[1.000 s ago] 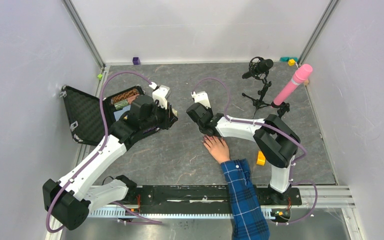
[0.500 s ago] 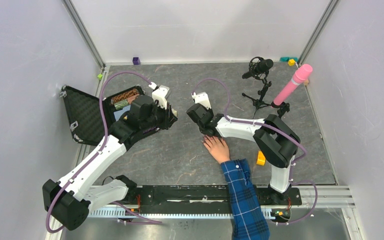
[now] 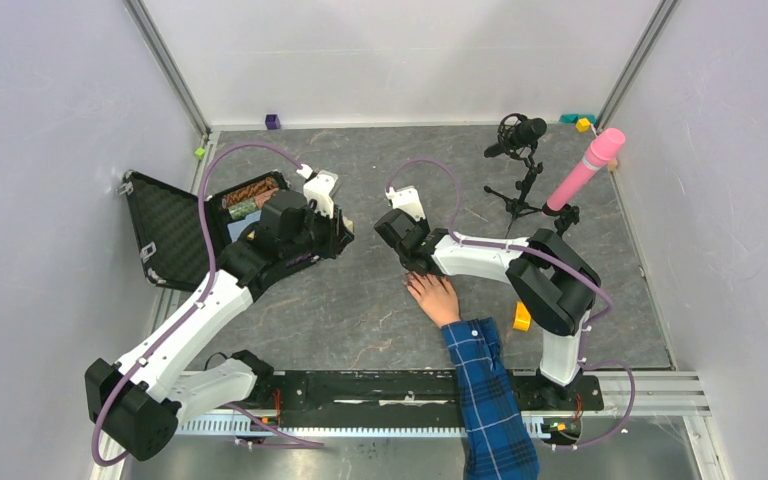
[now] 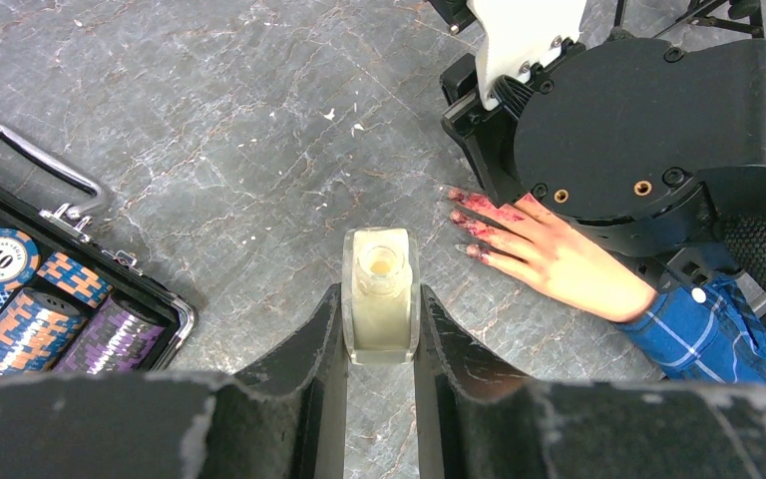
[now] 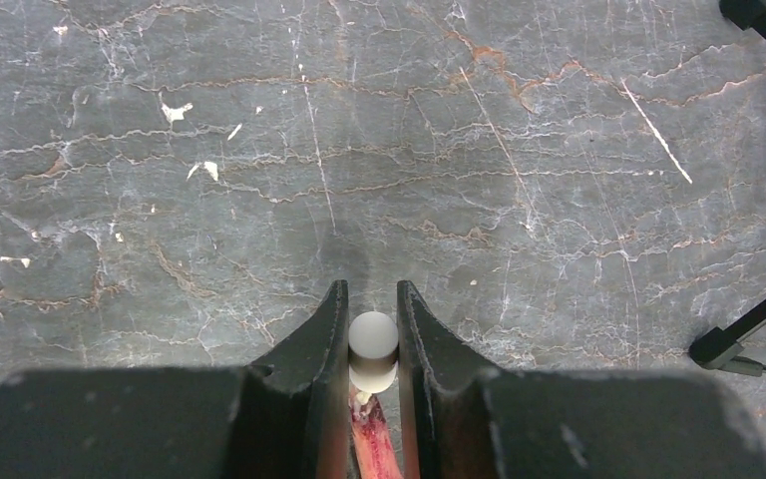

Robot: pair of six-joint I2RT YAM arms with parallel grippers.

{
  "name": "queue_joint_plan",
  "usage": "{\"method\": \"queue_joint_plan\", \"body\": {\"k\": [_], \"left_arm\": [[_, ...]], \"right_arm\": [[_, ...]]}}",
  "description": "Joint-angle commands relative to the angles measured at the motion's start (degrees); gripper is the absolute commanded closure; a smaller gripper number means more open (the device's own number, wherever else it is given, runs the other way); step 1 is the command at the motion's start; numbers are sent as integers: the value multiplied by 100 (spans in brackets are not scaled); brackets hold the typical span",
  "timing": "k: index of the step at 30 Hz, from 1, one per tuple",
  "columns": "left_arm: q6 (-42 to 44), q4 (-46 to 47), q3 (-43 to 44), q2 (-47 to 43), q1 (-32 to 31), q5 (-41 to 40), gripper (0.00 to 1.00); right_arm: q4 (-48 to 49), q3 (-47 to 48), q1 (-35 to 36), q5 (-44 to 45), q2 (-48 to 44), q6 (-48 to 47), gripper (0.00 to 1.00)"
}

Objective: Paint the nails
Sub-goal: Paint the nail polish on the nail.

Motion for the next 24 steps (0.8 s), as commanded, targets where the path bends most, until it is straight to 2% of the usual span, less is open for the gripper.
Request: {"method": "queue_joint_plan", "body": {"k": [1, 24], "left_arm": [[20, 126, 35, -71, 43, -42, 98], [29, 119, 44, 2, 69, -57, 98]], "right_arm": [[33, 6, -10, 181, -56, 68, 100], [179, 140, -30, -64, 208, 89, 100]]}}
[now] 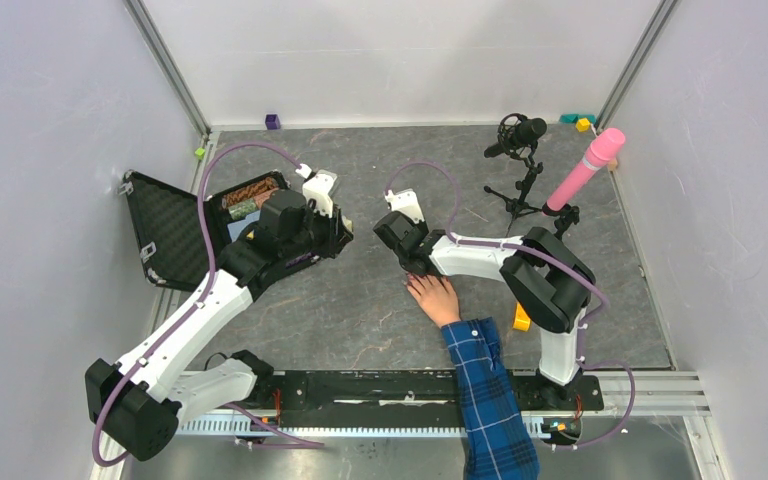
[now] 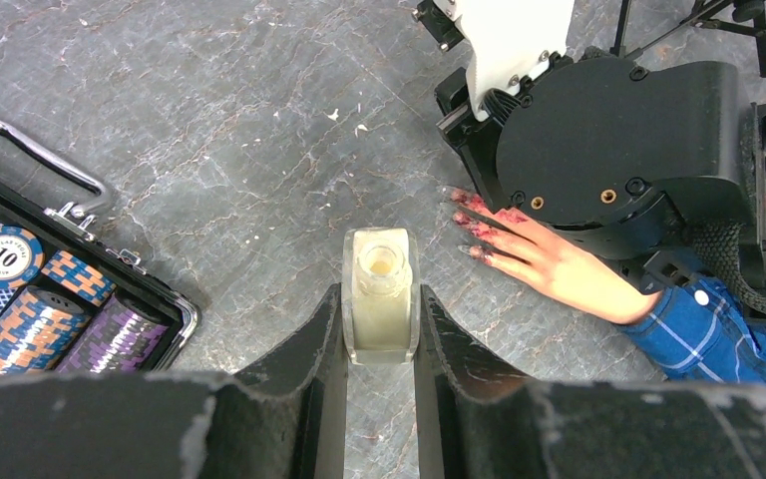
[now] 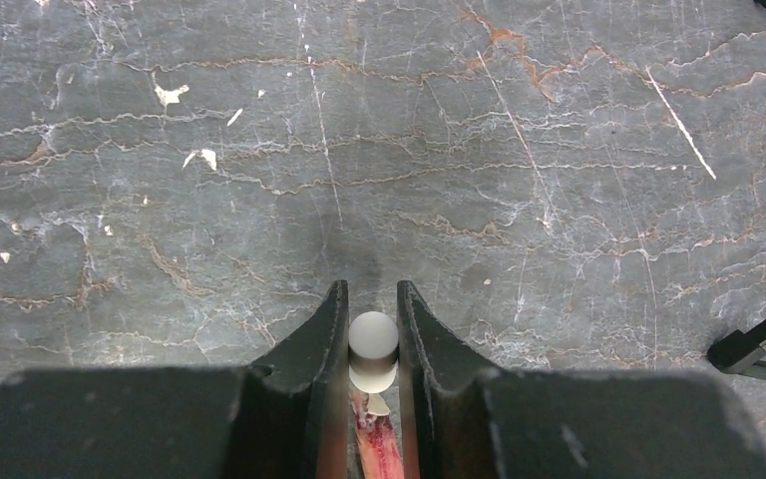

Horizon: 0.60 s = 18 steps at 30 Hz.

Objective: Paint the nails
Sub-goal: Paint the nail polish on the nail.

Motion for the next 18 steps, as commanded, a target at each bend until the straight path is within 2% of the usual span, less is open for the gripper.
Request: {"method": "queue_joint_plan", "body": {"k": [1, 18], "left_arm": [[29, 121, 45, 7, 33, -52, 98], [20, 117, 53, 96, 46, -18, 98]], "right_arm": [[160, 146, -23, -14, 53, 79, 100], [191, 361, -83, -19, 152, 172, 100]]}}
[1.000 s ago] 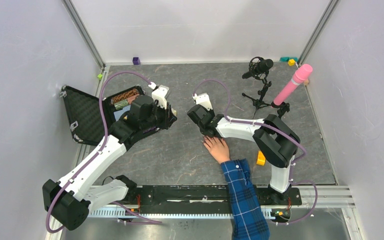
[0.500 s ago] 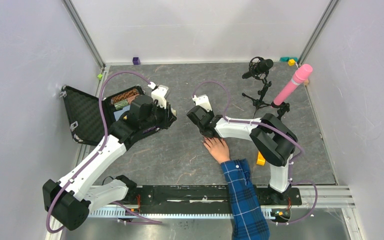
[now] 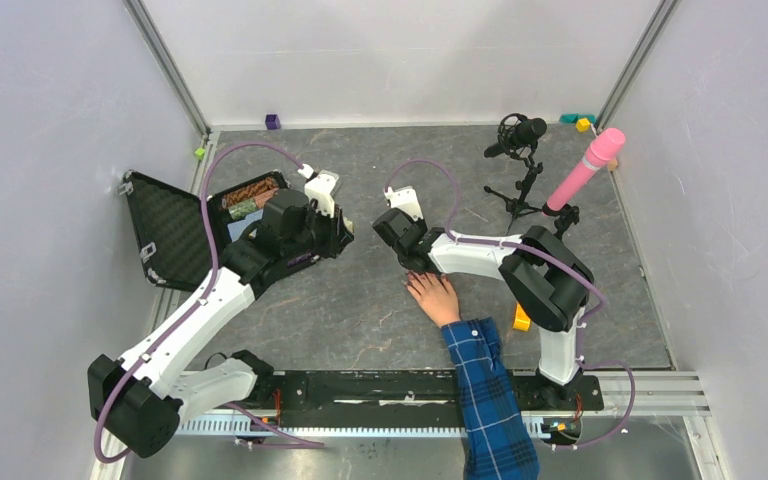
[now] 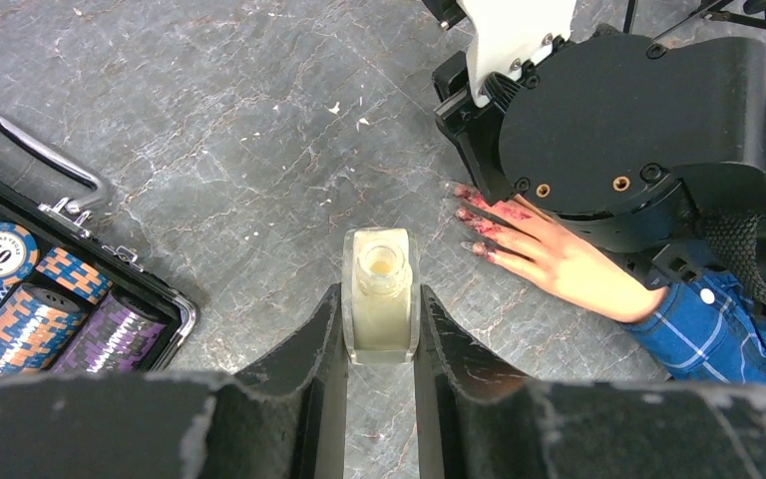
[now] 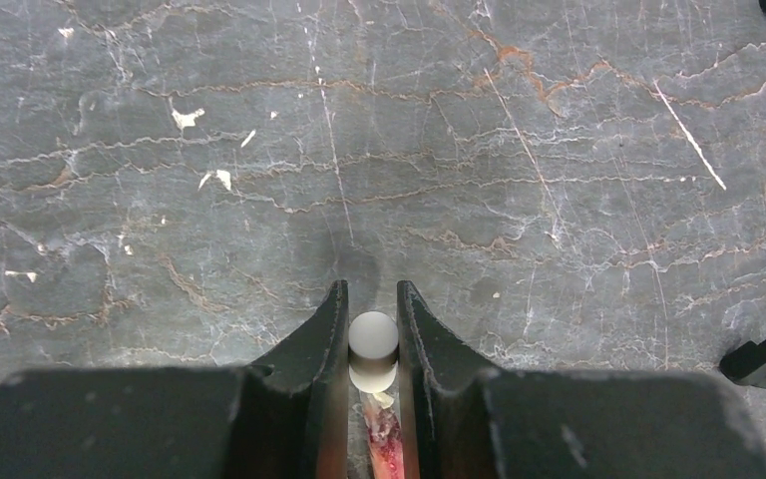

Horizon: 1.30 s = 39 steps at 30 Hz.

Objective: Paint the nails
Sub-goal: Paint the nail polish on the nail.

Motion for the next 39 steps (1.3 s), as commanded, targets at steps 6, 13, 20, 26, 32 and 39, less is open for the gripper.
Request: {"method": "queue_joint_plan", "body": {"k": [6, 13, 20, 26, 32, 39], "left_arm": [[11, 117, 53, 30, 51, -15, 97], [11, 117, 53, 38, 50, -15, 97], [18, 112, 53, 42, 53, -26, 97], [20, 99, 61, 34, 68, -41, 98], [20, 92, 62, 23, 85, -81, 97], [16, 91, 62, -25, 88, -92, 98]], "right_arm": [[147, 290, -66, 22, 126, 128, 100], [158, 283, -74, -19, 149, 163, 100], [208, 340, -78, -116, 218, 201, 100], [228, 438, -81, -168, 286, 216, 100], [254, 538, -85, -189, 248, 169, 100], [266, 400, -85, -46, -117, 131, 100]]}}
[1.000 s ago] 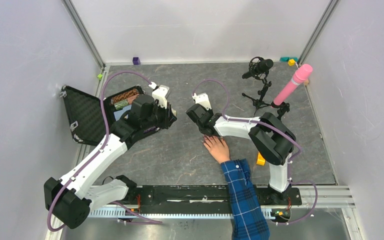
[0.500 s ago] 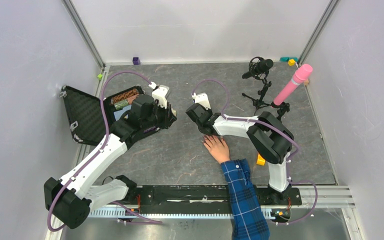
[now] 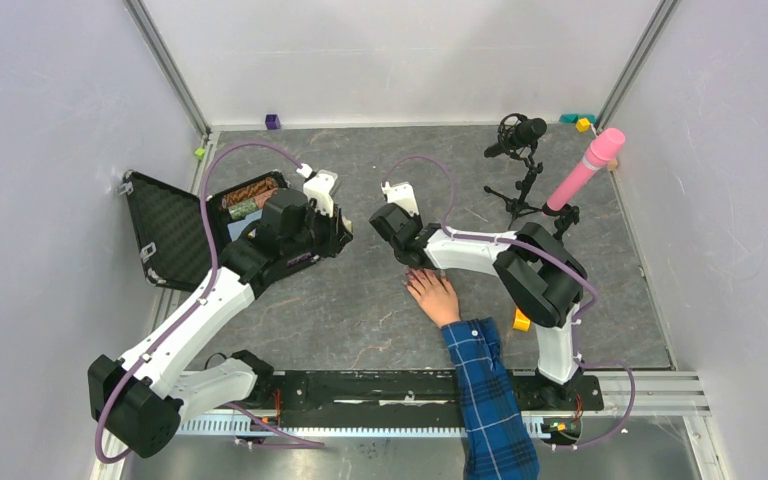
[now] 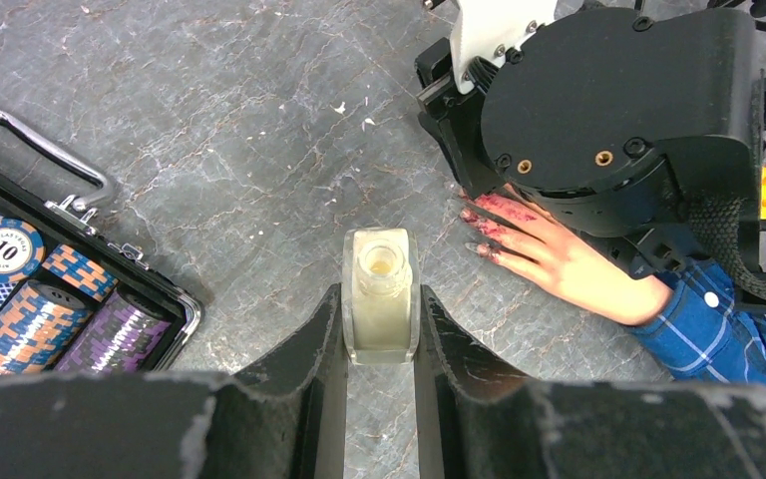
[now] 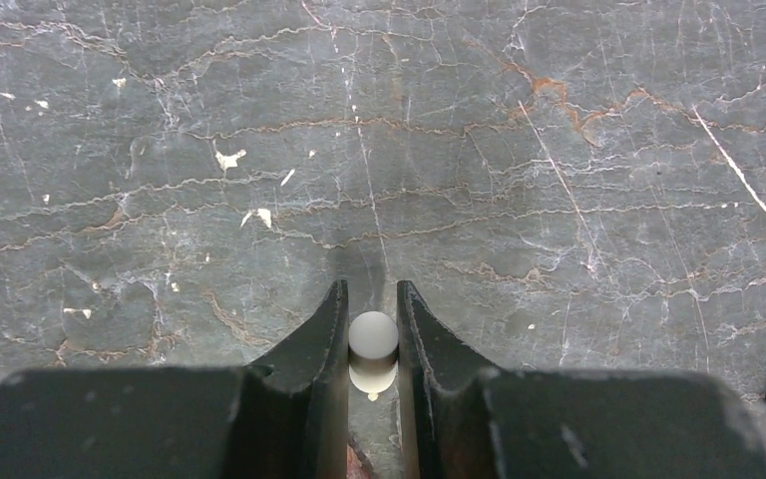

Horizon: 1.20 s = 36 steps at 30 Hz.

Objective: Paint the nails
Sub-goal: Paint the nail polish on the nail.

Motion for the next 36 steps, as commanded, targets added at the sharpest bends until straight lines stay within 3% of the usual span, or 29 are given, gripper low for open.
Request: {"method": "queue_joint_plan", "body": {"k": [1, 13, 36], "left_arm": [[11, 97, 63, -49, 39, -89, 97], [-6, 97, 53, -114, 38, -99, 98], [-33, 98, 44, -142, 40, -88, 97]], "right_arm": [[176, 10, -21, 167, -434, 18, 100], [121, -549, -9, 351, -778, -55, 100], [110, -483, 77, 135, -632, -57, 100]]}}
